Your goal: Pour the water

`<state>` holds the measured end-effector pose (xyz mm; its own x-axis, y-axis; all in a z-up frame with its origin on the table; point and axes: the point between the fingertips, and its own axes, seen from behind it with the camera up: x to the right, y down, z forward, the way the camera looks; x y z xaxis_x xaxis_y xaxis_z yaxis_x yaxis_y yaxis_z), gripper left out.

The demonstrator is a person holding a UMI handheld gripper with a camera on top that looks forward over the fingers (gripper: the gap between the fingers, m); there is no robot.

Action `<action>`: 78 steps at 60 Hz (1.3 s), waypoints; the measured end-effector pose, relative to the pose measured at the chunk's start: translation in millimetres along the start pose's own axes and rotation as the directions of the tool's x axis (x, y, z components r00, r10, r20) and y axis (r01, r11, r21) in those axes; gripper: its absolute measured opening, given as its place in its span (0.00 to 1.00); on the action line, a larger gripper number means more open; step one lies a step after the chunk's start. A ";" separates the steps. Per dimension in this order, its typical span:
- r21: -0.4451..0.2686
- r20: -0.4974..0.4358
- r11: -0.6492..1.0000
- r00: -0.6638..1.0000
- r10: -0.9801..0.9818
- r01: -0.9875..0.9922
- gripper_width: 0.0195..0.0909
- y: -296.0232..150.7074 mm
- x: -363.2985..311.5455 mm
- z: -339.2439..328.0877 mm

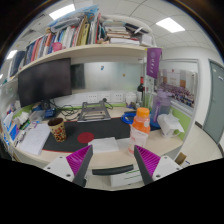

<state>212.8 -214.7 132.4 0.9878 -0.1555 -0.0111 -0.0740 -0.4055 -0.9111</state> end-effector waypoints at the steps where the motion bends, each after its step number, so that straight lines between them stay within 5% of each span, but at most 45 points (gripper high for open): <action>1: -0.002 -0.009 1.000 1.000 0.002 -0.002 0.92 3.0 11.4 3.2; 24: 0.103 0.022 0.995 1.000 -0.008 0.006 0.90 -19.3 94.6 113.0; 35: 0.150 0.046 0.987 0.997 -0.060 0.053 0.57 -19.5 88.4 143.1; 41: 0.189 0.042 0.981 0.997 -0.059 0.050 0.52 -23.0 89.4 145.0; 54: 0.216 0.006 0.975 0.999 -0.049 0.047 0.24 -23.0 89.7 144.8; 67: 0.205 -0.041 0.964 0.986 -0.164 0.168 0.24 -42.5 75.6 142.5; 78: 0.201 -0.042 0.848 0.870 -0.492 0.490 0.24 -93.6 4.5 147.8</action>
<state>244.5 -44.3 156.7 0.8897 0.0265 0.4558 0.4484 -0.2389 -0.8613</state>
